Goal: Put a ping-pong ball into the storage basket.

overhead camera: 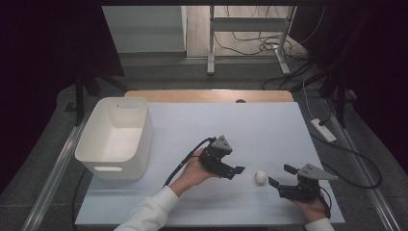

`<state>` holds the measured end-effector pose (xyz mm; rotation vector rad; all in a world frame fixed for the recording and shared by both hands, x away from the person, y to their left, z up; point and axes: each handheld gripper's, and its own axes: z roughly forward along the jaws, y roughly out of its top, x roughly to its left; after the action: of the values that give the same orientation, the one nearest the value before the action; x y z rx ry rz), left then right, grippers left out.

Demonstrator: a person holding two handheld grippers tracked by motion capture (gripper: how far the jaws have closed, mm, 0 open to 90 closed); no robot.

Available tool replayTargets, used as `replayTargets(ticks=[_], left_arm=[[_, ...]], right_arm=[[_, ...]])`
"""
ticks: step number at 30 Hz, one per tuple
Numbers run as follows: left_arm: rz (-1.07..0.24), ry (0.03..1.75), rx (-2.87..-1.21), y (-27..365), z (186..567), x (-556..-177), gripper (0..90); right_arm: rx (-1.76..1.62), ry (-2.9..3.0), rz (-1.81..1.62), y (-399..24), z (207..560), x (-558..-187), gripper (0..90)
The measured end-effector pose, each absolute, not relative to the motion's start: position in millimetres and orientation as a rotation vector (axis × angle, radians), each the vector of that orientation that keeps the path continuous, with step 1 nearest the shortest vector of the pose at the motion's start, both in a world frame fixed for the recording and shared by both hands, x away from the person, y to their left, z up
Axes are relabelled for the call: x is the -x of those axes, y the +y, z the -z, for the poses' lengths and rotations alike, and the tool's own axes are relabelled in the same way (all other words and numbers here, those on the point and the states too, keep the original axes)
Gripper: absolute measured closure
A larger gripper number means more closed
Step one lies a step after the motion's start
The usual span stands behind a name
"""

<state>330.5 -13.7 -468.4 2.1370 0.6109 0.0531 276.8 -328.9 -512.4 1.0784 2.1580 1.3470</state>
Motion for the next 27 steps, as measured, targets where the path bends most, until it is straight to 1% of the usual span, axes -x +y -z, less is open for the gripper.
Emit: replayTargets(ticks=[27], left_arm=[[-0.008,0.594,-2.178,-35.2,479.7,-331.0,18.8]], right_arm=[[-1.075,2.158,-1.351,-328.9,512.2,-276.8,16.2]])
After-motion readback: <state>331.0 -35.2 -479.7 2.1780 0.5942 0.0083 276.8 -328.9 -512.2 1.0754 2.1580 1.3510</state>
